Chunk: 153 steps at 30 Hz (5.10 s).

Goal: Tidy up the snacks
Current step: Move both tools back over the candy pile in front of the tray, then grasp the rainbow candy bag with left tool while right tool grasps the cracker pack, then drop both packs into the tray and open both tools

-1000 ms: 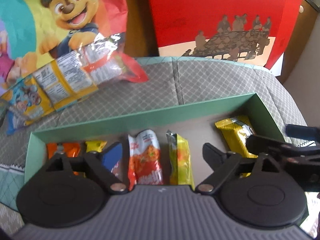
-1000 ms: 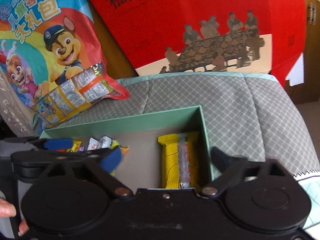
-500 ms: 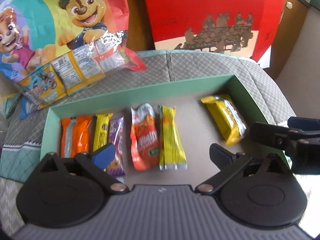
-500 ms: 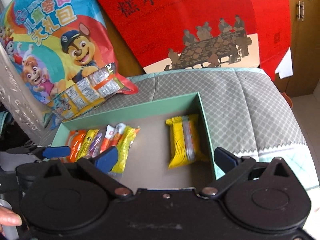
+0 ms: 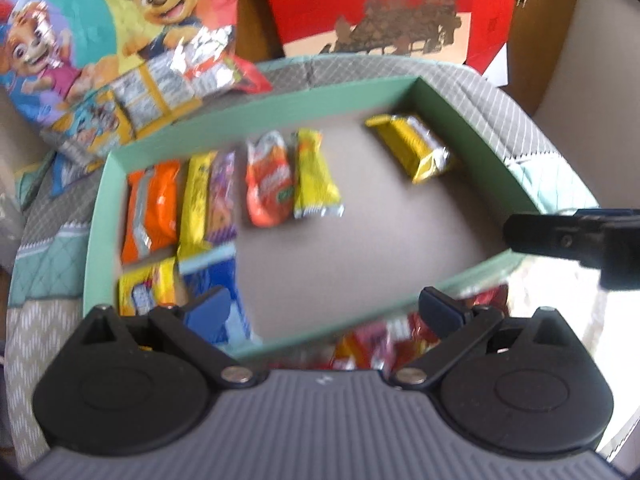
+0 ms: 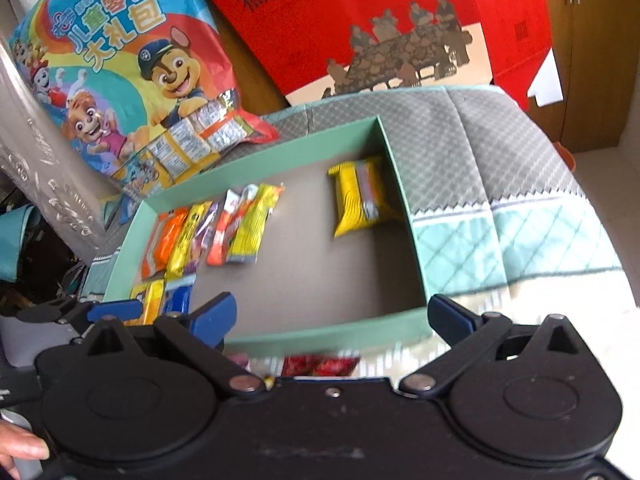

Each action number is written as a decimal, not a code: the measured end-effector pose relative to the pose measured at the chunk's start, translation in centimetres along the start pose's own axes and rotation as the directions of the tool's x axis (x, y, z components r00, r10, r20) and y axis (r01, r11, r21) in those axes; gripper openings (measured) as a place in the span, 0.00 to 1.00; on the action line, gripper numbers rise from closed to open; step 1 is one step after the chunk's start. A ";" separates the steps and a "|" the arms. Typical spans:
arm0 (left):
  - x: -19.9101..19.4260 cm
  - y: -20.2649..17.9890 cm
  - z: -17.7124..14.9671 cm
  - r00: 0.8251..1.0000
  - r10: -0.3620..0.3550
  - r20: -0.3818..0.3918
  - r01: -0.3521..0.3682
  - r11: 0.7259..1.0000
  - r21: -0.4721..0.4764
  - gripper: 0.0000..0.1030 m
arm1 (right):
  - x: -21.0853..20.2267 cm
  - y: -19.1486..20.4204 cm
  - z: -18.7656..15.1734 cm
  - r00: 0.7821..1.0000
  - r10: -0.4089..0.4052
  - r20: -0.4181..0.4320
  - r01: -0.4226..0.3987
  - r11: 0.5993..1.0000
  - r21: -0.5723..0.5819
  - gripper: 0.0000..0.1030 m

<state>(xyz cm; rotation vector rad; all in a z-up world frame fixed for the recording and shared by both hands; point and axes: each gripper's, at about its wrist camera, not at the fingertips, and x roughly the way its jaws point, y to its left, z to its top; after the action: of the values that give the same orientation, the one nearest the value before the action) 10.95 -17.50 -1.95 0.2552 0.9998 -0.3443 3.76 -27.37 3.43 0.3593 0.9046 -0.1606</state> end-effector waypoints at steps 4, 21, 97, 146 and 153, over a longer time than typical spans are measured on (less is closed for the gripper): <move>-0.2 1.0 -2.4 1.000 0.013 -0.019 -0.014 0.999 -0.031 1.00 | -0.1 0.0 -1.4 1.000 0.018 -0.005 -0.018 1.000 0.015 1.00; 1.1 3.8 -6.5 0.998 0.012 -0.065 -0.020 0.993 -0.116 1.00 | 1.9 3.8 -7.7 0.993 0.032 -0.113 -0.052 0.982 -0.181 0.26; -4.7 2.9 -4.1 0.991 -0.097 0.091 0.101 0.994 -0.035 0.39 | -1.5 3.1 -6.3 0.983 0.185 0.012 -0.185 0.983 0.010 0.44; -0.7 0.6 1.1 0.996 -0.051 0.069 0.057 0.995 -0.087 1.00 | -1.4 -1.0 -0.7 0.994 0.018 0.109 -0.033 0.989 0.142 1.00; -2.4 2.0 -1.4 0.998 -0.036 0.056 0.042 0.994 -0.103 1.00 | -3.1 -0.4 -2.9 0.995 0.028 0.091 -0.040 0.990 0.133 1.00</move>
<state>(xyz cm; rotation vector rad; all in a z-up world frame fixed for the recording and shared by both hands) 9.47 -14.76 -0.50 0.1315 0.9667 -0.3316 -0.35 -26.67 4.15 0.4886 0.8010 -0.2056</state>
